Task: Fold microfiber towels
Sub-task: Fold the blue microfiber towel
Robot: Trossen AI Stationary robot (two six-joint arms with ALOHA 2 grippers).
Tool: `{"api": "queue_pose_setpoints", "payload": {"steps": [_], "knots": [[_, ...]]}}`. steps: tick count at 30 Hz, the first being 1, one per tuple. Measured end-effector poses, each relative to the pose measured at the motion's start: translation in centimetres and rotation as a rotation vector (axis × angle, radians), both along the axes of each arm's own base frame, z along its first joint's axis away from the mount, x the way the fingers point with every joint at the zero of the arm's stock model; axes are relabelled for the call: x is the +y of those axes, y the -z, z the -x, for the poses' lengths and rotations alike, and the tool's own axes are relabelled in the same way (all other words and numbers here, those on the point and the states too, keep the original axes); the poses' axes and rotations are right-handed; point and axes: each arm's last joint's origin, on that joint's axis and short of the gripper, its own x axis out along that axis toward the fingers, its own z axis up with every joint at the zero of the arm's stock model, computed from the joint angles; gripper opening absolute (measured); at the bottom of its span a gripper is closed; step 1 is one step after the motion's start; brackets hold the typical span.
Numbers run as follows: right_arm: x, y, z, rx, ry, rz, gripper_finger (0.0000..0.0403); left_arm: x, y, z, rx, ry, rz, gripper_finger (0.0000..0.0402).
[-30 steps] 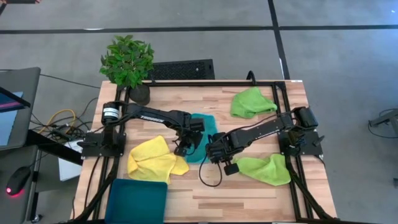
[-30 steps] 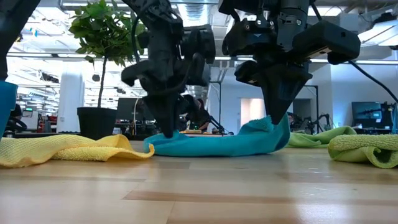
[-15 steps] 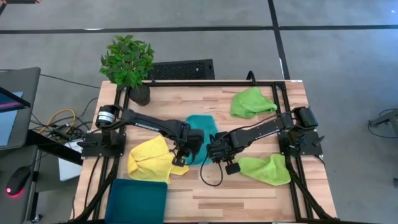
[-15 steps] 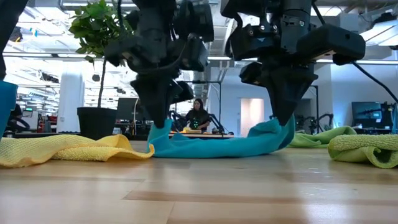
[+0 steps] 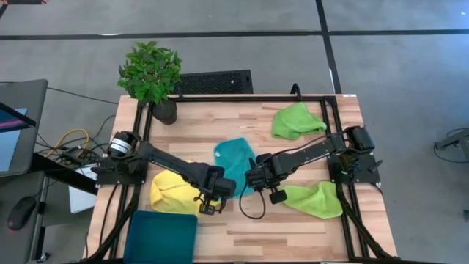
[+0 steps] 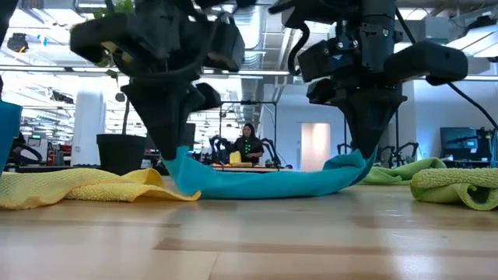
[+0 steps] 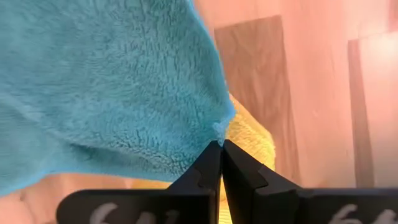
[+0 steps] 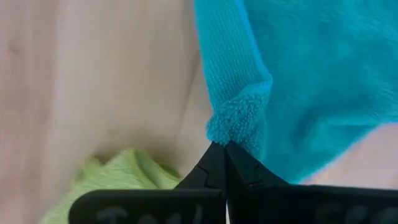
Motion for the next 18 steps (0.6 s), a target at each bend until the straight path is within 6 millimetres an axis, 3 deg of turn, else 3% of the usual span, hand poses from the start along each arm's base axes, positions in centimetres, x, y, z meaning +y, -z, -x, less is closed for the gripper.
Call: {"api": "queue_pose_setpoints", "payload": {"steps": [6, 12, 18], "knots": [[-0.5, -1.8, 0.7, -0.046, 0.004, 0.084, 0.0006, 0.5, -3.6, 1.3, -0.112, -0.133, -0.116, 0.0], [-1.3, -5.6, 1.9, -0.207, 0.028, 0.159, 0.0005, 2.4, -7.9, 2.9, -0.295, -0.298, -0.236, 0.0], [-4.1, -9.2, 3.0, -0.377, 0.147, 0.345, 0.0005, 4.6, -11.3, 4.5, -0.462, -0.465, -0.419, 0.0]]}}
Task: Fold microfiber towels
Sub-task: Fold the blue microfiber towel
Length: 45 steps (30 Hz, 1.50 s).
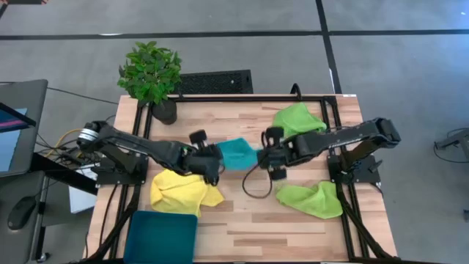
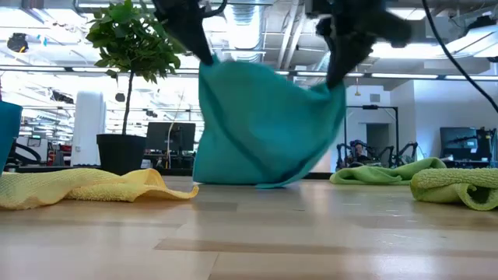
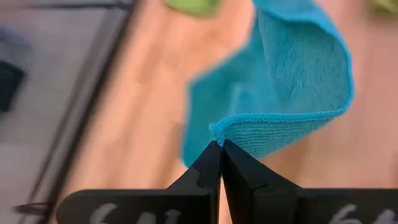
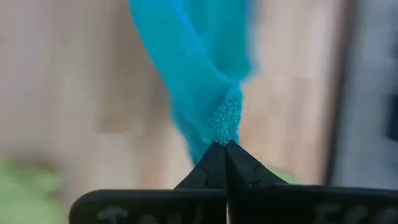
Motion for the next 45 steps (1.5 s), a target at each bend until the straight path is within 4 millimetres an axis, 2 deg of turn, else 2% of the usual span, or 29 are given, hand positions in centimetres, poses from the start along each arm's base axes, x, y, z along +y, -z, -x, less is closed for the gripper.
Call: {"api": "queue_pose_setpoints", "payload": {"steps": [4, 9, 17, 20, 23, 28, 35, 45], "knots": [[-2.6, -1.5, 0.6, -0.078, 0.129, 0.144, 0.0004, 1.5, -1.9, 1.1, -0.072, -0.073, -0.074, 0.0], [-6.0, -2.5, 1.1, -0.11, 0.257, 0.233, 0.0005, 4.1, -3.4, 2.1, -0.125, -0.199, -0.143, 0.0], [-11.3, -3.5, 0.8, -0.159, 0.324, 0.31, 0.0005, 10.1, -4.2, 2.5, -0.085, -0.354, -0.275, 0.0], [-12.7, -4.1, 0.7, -0.206, 0.329, 0.347, 0.0004, 12.0, -4.5, 2.5, -0.086, -0.378, -0.293, 0.0], [-13.4, -4.8, 0.5, -0.253, 0.321, 0.383, 0.0004, 13.0, -5.1, 2.8, -0.101, -0.38, -0.314, 0.0], [-13.1, -5.0, 0.7, -0.267, 0.293, 0.327, 0.0004, 12.8, -5.2, 3.2, -0.07, -0.329, -0.279, 0.0], [-11.0, -1.2, 1.1, -0.149, 0.238, 0.115, 0.0005, 10.5, -2.5, 3.2, 0.094, -0.273, -0.107, 0.0], [-5.9, 3.0, 1.8, -0.051, 0.141, -0.104, 0.0005, 5.3, 0.9, 1.2, 0.196, -0.164, 0.073, 0.0]]}}
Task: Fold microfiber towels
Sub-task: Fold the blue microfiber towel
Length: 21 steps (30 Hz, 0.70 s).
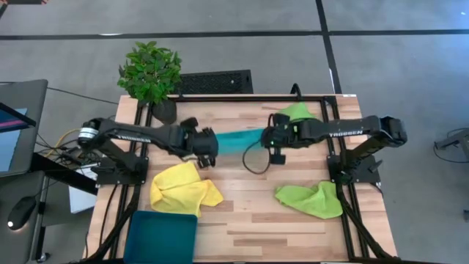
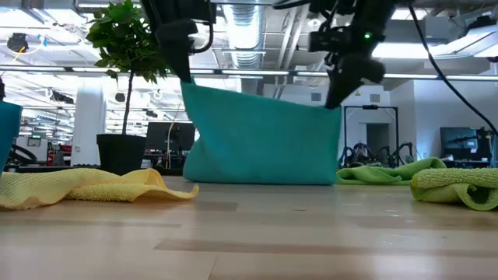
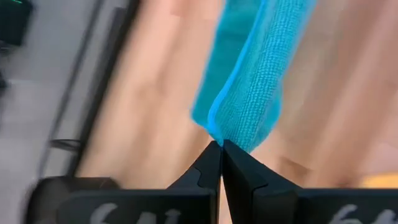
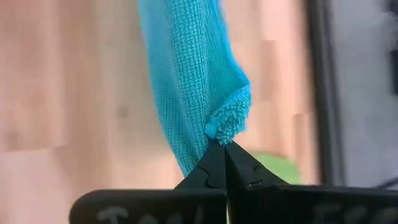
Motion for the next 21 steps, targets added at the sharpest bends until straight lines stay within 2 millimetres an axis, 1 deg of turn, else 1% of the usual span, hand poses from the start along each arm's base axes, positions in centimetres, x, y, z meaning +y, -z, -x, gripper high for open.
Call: {"api": "queue_pose_setpoints", "payload": {"steps": [4, 7, 12, 17, 21], "knots": [[2.2, 1.5, 0.5, 0.03, -0.049, -0.109, 0.0006, -2.3, 1.5, -0.8, 0.019, 0.015, 0.093, 0.0], [3.7, 2.6, 0.9, 0.034, -0.066, -0.158, 0.0006, -4.0, 2.6, -1.3, 0.031, 0.019, 0.136, 0.0], [5.7, 4.5, 1.6, 0.035, -0.101, -0.245, 0.0006, -6.8, 4.8, -2.2, 0.047, 0.005, 0.2, 0.0], [6.9, 5.7, 2.2, 0.036, -0.123, -0.28, 0.0006, -8.9, 7.5, -3.3, 0.079, 0.001, 0.249, 0.0], [7.2, 6.4, 2.5, 0.028, -0.142, -0.279, 0.0006, -9.7, 8.9, -3.8, 0.088, -0.007, 0.246, 0.0]]}}
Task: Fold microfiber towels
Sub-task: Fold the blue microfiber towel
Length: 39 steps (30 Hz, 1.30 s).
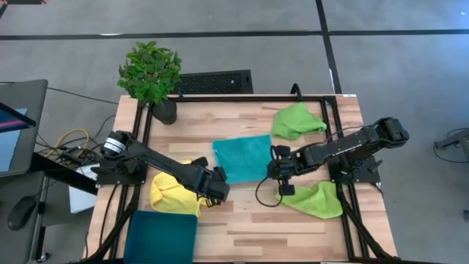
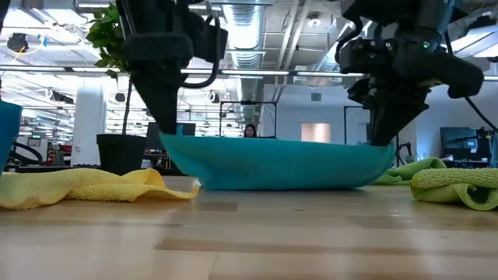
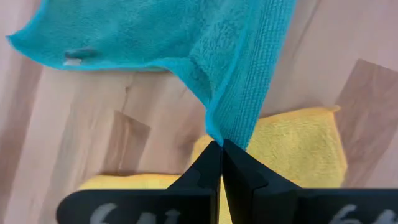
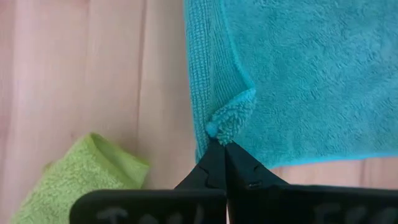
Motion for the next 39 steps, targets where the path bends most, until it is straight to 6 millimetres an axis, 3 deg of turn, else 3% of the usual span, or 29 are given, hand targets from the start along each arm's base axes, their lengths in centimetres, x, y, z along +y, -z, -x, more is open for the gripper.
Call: {"api": "queue_pose_setpoints", "payload": {"steps": [8, 21, 31, 39], "knots": [[-1.9, 0.3, -0.4, -0.046, 0.092, 0.069, 0.0006, 1.6, -0.1, -0.3, -0.065, -0.137, -0.139, 0.0], [-6.7, 0.2, -0.8, -0.066, 0.283, 0.129, 0.0006, 7.3, 0.3, -0.7, -0.028, -0.411, -0.189, 0.0], [-9.2, 1.9, -1.9, -0.041, 0.282, 0.168, 0.0006, 10.8, 0.3, -0.6, -0.005, -0.521, -0.182, 0.0], [-10.4, 3.5, -2.5, -0.014, 0.275, 0.205, 0.0006, 12.4, 0.4, -0.6, 0.006, -0.544, -0.176, 0.0]]}}
